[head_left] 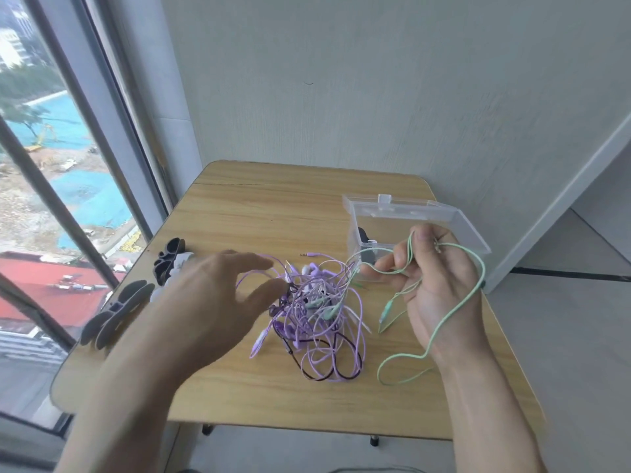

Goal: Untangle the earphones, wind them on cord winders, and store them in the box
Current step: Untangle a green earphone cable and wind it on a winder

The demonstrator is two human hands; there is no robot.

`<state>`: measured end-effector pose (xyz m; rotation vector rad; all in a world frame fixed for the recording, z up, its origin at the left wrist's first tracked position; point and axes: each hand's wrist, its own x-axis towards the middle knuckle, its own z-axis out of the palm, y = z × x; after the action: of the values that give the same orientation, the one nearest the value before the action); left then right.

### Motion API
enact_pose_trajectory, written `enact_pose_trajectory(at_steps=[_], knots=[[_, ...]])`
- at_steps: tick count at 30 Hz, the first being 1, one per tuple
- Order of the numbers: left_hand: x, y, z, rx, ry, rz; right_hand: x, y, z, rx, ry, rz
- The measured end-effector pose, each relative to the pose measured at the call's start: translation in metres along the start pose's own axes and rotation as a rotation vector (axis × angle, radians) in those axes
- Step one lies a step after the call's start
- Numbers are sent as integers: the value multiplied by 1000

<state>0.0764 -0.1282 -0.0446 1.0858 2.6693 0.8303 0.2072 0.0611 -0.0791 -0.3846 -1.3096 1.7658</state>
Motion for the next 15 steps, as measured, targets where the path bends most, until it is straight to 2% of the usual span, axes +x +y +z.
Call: enact_pose_trajectory(at_steps=[3,4,6,8,15], knots=[[0,9,1,-155,238,113,-1,1,3,8,-41,14],[4,14,8,-252,235,176,-2,0,5,11,-59,15],[11,18,33,-374,85,263,-5,0,9,24,-88,24],[17,18,60,-336,-19,314,-7,0,12,59,-108,40],[26,9,87,-154,35,341,-9,-8,9,203,-115,38]])
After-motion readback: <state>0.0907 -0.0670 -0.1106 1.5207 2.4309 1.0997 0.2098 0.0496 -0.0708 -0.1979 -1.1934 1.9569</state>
